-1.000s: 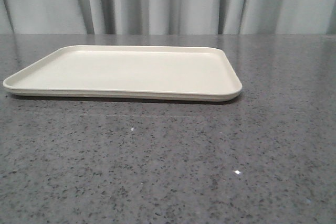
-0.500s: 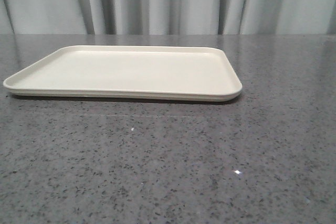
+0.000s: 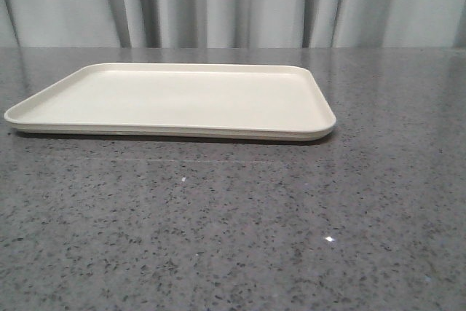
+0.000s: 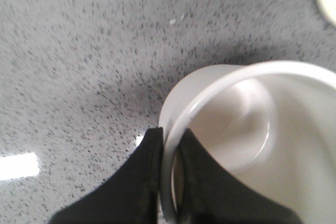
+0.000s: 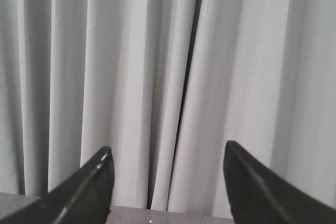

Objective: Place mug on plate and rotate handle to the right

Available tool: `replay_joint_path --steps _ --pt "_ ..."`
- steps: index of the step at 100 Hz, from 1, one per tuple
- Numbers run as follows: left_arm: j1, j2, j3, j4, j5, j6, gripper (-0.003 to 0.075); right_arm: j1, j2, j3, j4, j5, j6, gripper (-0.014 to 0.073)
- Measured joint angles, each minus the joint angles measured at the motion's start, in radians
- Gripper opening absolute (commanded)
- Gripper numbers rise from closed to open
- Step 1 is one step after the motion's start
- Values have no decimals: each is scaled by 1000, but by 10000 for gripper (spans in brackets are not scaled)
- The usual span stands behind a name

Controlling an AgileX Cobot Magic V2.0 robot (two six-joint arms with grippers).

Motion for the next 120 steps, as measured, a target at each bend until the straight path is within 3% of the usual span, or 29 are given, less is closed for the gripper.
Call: replay_joint_path --steps 49,75,94,120 --pt "-8 56 -504 -185 109 100 -20 0 0 0 -10 33 0 465" --pt "-137 244 -730 -217 116 116 -20 0 0 0 -11 51 0 465" --pt "-243 366 -822 -221 116 120 -20 0 0 0 -11 54 0 465" --pt "-340 511 -829 -223 116 124 -20 0 0 0 -11 54 0 465"
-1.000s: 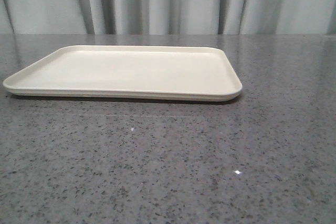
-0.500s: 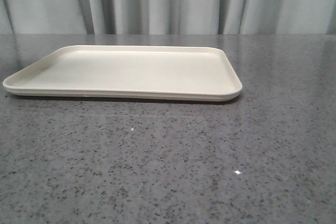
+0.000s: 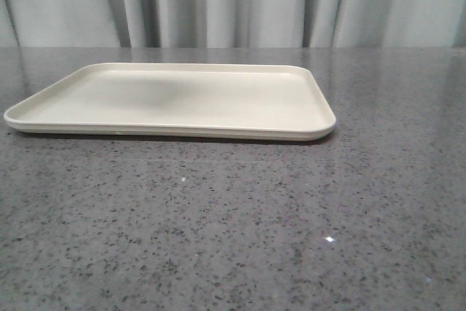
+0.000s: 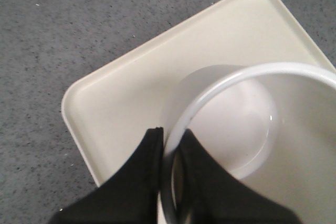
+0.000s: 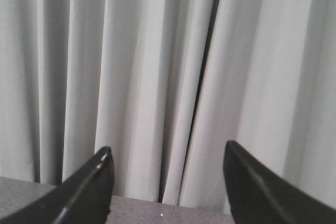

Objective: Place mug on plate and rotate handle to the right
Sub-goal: 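Carry the mug over the cream tray and lower it down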

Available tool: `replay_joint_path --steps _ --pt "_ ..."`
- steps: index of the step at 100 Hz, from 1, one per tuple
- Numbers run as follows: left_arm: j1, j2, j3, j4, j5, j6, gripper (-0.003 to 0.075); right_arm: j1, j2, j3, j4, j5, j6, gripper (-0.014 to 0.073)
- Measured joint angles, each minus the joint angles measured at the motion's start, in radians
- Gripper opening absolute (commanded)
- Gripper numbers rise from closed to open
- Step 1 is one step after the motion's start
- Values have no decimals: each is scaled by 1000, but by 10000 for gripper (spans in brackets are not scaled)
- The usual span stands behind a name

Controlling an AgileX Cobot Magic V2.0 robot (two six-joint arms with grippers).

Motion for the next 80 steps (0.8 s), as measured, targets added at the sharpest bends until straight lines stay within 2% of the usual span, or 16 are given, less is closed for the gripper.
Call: replay_joint_path --steps 39,80 --pt "-89 162 0 0 -6 0 -20 0 0 0 0 2 0 465" --pt "-93 210 0 0 -14 0 -20 0 0 0 -2 2 0 465"
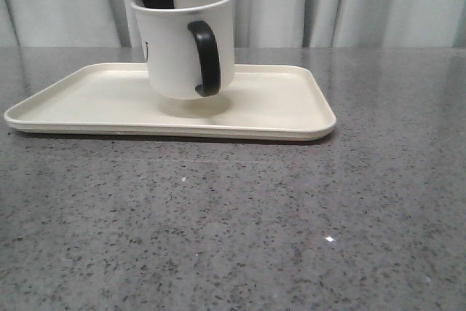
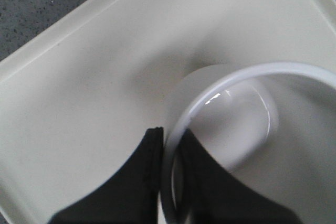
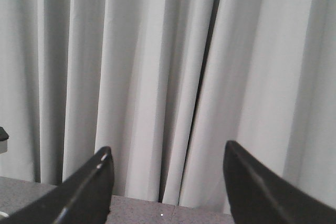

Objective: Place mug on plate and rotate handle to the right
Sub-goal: 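Carry the mug over the cream tray and lower it down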

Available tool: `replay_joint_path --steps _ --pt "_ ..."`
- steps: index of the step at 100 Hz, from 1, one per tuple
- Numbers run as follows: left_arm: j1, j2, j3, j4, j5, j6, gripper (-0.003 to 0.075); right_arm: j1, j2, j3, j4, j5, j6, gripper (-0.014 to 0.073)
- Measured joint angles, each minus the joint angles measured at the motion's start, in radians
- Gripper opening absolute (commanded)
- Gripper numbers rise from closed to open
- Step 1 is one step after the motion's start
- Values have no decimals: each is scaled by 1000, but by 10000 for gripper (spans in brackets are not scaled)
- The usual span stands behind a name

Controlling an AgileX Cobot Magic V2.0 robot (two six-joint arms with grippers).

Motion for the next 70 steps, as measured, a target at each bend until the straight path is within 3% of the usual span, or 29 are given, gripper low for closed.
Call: replay_joint_path --steps 70 --pt "0 37 0 0 -4 0 -20 0 0 0 0 0 0 465"
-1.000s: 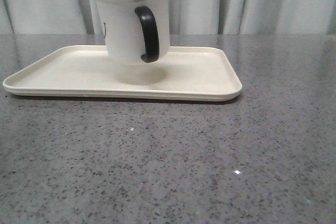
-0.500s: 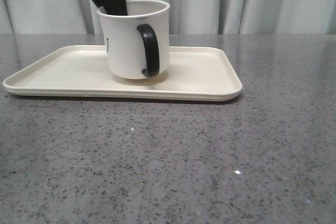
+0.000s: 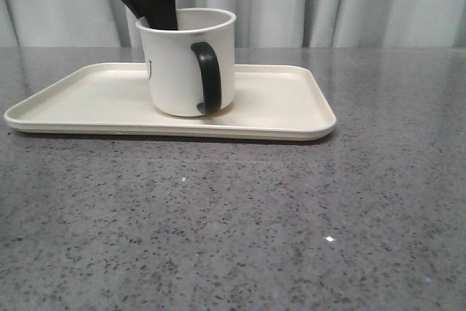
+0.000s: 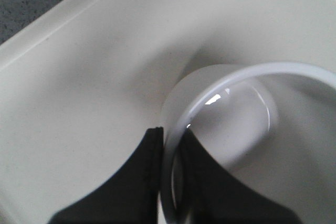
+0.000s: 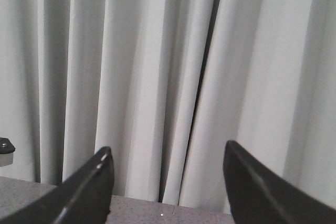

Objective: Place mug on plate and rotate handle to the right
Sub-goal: 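Carry the mug over the cream tray and lower it down, then open the left gripper and lift it away from the mug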

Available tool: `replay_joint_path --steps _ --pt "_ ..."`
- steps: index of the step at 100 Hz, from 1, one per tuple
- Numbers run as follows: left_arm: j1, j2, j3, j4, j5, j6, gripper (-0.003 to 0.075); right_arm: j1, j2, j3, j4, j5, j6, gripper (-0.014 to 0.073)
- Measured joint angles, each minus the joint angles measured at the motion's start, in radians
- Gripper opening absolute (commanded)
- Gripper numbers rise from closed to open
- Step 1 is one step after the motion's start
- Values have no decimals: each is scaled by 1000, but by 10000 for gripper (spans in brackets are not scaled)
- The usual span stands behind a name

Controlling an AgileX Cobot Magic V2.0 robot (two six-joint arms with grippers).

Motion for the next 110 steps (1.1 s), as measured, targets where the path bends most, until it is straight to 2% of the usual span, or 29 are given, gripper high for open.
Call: replay_joint_path --steps 50,64,92,98,110 --pt "0 0 -2 4 0 -10 -13 0 0 0 0 0 0 465" --pt "0 0 -2 4 0 -13 73 0 0 0 0 0 0 465" --pt "0 0 -2 0 0 -16 335 0 0 0 0 0 0 465" --pt "0 0 -2 0 0 -20 360 0 0 0 0 0 0 465" --pt "0 0 -2 0 0 -36 361 0 0 0 0 0 0 465"
